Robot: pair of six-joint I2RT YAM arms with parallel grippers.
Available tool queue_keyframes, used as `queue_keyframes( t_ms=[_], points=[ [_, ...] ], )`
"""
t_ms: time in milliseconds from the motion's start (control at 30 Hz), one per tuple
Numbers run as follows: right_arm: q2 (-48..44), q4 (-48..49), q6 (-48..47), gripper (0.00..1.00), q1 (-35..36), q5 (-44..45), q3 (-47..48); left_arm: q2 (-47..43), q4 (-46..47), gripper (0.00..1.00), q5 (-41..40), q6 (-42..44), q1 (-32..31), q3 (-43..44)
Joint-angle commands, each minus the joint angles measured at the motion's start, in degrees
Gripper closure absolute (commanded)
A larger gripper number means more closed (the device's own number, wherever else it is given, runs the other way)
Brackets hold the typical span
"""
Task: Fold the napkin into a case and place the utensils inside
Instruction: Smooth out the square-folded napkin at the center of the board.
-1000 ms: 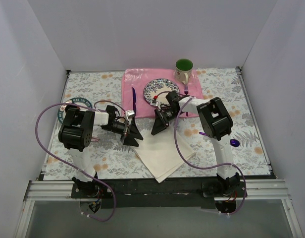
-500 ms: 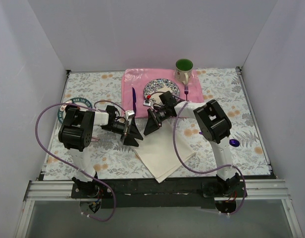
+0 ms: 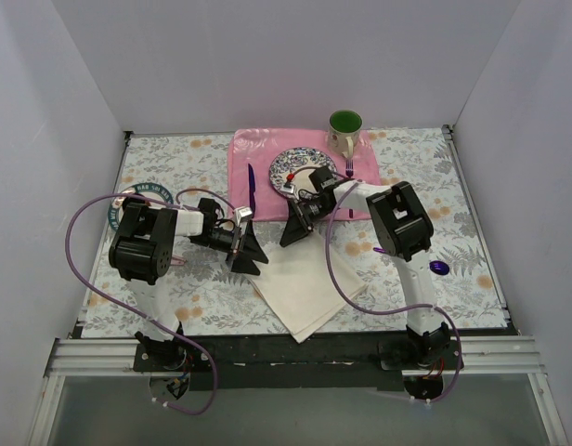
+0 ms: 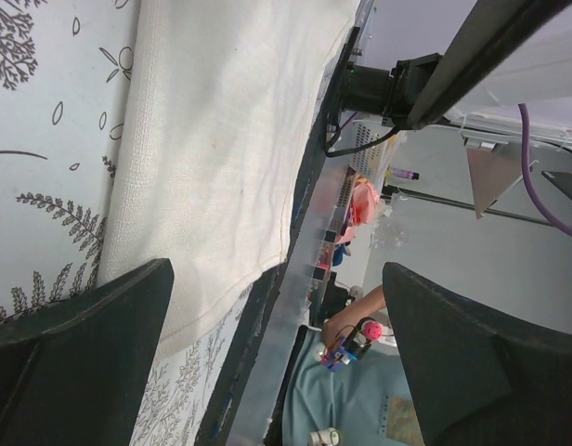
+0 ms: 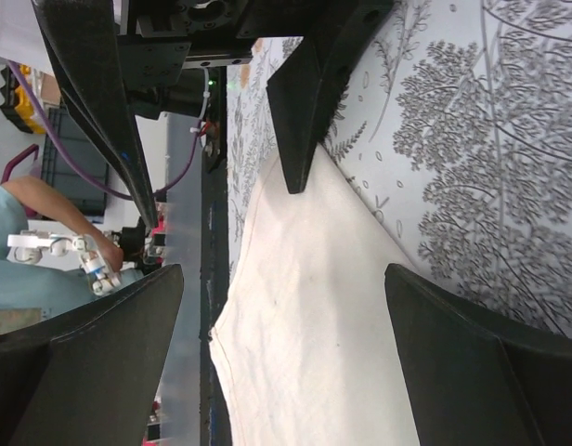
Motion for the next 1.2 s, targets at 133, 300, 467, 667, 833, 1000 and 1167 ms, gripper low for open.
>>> queue_keyframes(
  t_ms=[133, 300, 467, 667, 833, 1000, 1167],
  points=[
    [2.88, -9.2, -9.9, 0.01, -3.74, 6.45, 4.27, -1.56, -0.83, 0.02, -5.04, 1.55, 0.06, -1.49],
    [3.49, -13.59, -13.07, 0.01, -5.23, 7.34, 6.03, -1.65, -0.91, 0.02, -4.96, 1.46, 0.06, -1.49],
    [1.92, -18.95, -15.71, 0.01, -5.15, 4.18, 9.54, -2.88, -1.0, 0.02, -3.2, 0.85, -0.12, -0.7],
    [-5.81, -25.81, -14.66, 0.01, -3.92, -2.77, 11.84, -9.03, -2.58, 0.02, -3.63, -0.56, -3.72, 7.29],
    [-11.79, -33.53, -21.49, 0.01, -4.97, -2.6, 4.72, -8.43, -3.11, 0.02, -3.55, -4.95, -6.18, 15.36],
    [-10.4, -46.79, -32.04, 0.01, -7.42, -3.56, 3.39, -4.56, 0.05, 0.08, -2.76, -9.08, -9.87, 18.46],
    [-11.09, -43.24, -28.76, 0.01, -10.42, -0.85, 1.56, -2.1, 5.32, 0.62, -2.41, -13.82, -13.56, 18.29]
  ],
)
